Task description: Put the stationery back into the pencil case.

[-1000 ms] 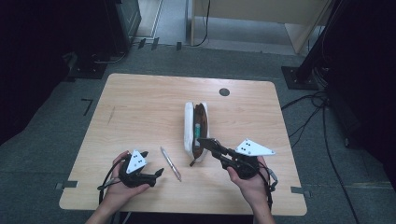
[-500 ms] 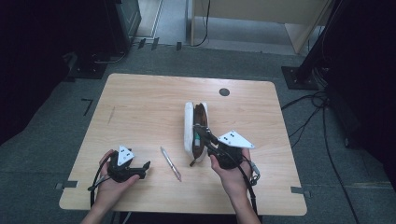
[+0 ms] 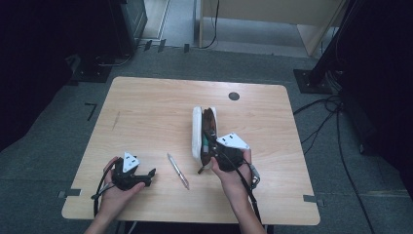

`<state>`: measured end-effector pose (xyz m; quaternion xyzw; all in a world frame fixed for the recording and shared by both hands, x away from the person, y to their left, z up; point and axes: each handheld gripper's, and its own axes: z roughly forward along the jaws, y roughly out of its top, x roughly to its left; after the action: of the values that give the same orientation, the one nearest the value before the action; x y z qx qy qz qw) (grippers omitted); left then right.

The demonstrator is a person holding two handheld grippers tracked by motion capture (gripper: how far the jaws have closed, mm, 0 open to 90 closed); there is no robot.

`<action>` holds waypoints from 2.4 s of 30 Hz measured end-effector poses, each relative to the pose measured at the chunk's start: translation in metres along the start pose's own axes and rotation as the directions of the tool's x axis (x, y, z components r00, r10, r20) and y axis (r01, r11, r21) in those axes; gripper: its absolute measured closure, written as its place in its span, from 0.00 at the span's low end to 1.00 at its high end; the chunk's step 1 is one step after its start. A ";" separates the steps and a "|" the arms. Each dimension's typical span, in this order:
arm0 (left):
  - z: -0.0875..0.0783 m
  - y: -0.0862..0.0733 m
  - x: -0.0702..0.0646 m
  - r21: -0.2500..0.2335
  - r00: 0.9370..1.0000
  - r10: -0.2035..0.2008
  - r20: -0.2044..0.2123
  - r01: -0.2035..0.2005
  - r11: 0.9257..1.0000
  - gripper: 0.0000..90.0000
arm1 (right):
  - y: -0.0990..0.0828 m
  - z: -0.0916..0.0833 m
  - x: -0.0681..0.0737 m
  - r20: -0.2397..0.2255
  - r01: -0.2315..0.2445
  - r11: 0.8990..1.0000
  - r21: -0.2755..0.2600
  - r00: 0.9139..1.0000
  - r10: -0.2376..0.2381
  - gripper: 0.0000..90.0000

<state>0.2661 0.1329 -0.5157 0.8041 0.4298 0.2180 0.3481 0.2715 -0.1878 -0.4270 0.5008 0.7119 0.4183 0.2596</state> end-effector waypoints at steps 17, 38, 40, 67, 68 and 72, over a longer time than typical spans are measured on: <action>0.001 -0.001 -0.002 0.001 1.000 0.016 0.002 -0.016 1.000 0.15 | 0.002 0.027 0.015 0.078 0.037 0.995 0.091 0.996 -0.044 0.83; 0.001 -0.001 -0.003 0.002 1.000 0.020 0.009 -0.021 1.000 0.15 | -0.005 0.036 0.014 0.033 0.031 0.987 0.156 0.999 -0.036 0.82; 0.001 -0.001 -0.003 0.001 1.000 0.021 0.009 -0.021 1.000 0.15 | -0.005 0.034 0.013 0.030 0.027 0.988 0.151 0.999 -0.032 0.80; 0.001 -0.001 -0.003 0.001 1.000 0.021 0.008 -0.021 1.000 0.15 | -0.011 0.033 0.013 0.069 0.064 0.980 0.188 0.995 -0.078 0.82; 0.001 0.000 -0.003 0.002 1.000 0.023 0.009 -0.023 1.000 0.15 | -0.012 0.035 0.013 0.071 0.067 0.978 0.197 0.994 -0.083 0.82; 0.001 -0.001 -0.003 0.001 1.000 0.023 0.008 -0.023 1.000 0.15 | -0.014 0.040 0.014 0.061 0.070 0.976 0.205 0.995 -0.084 0.74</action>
<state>0.2648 0.1302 -0.5170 0.8099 0.4193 0.2187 0.3469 0.2908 -0.1633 -0.4589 0.5109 0.7601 0.3157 0.2481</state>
